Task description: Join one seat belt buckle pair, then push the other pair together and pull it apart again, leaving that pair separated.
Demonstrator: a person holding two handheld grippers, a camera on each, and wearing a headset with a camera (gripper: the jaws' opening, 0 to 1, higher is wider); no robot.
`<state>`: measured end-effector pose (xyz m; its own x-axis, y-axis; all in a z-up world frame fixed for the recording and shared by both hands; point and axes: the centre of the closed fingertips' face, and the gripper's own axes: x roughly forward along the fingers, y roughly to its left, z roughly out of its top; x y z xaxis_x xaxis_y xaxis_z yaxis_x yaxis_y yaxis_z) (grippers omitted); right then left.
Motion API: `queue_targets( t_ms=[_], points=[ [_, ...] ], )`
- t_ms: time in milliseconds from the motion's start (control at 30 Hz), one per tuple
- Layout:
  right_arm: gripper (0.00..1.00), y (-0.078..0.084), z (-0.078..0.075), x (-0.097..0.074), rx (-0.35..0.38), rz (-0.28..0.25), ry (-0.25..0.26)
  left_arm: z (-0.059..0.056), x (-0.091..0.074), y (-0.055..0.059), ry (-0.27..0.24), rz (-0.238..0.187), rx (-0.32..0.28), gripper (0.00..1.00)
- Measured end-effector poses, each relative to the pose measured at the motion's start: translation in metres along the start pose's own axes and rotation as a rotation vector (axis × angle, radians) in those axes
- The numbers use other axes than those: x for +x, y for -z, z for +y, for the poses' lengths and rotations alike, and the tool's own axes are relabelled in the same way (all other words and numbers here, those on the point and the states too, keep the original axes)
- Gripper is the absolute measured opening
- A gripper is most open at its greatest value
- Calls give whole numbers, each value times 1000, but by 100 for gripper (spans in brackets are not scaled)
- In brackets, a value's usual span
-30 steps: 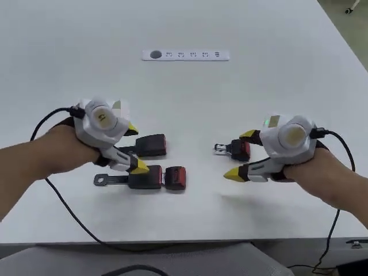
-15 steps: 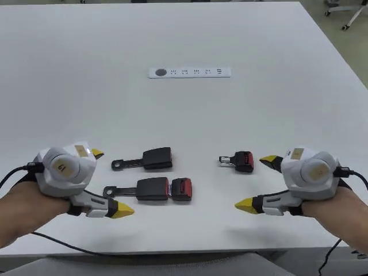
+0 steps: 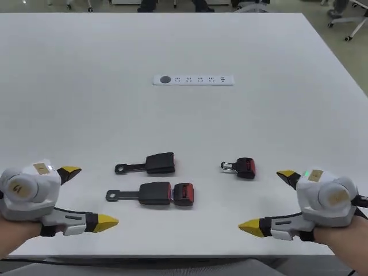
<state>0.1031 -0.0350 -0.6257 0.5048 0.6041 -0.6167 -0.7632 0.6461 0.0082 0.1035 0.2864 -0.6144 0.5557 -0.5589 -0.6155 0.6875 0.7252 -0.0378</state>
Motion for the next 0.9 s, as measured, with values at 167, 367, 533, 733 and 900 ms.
queue_targets(
  t_ms=[167, 367, 533, 733, 900],
  points=[
    [100, -2, 2, -1, 19, -11, 15, 0, -6, -8, -31, -63, -30, 100],
    [100, 0, 2, -5, 23, -13, 44, 6, -12, -11, -56, -91, -26, 100],
    [100, -2, -5, -11, 36, -16, 77, 8, -12, -9, -71, -93, -15, 100],
    [100, -3, -2, -11, 42, -15, 70, 2, -9, -3, -45, -72, -2, 100],
    [100, -4, -2, -13, 42, -14, 76, 6, -4, 7, -37, -50, -1, 100]
  ],
)
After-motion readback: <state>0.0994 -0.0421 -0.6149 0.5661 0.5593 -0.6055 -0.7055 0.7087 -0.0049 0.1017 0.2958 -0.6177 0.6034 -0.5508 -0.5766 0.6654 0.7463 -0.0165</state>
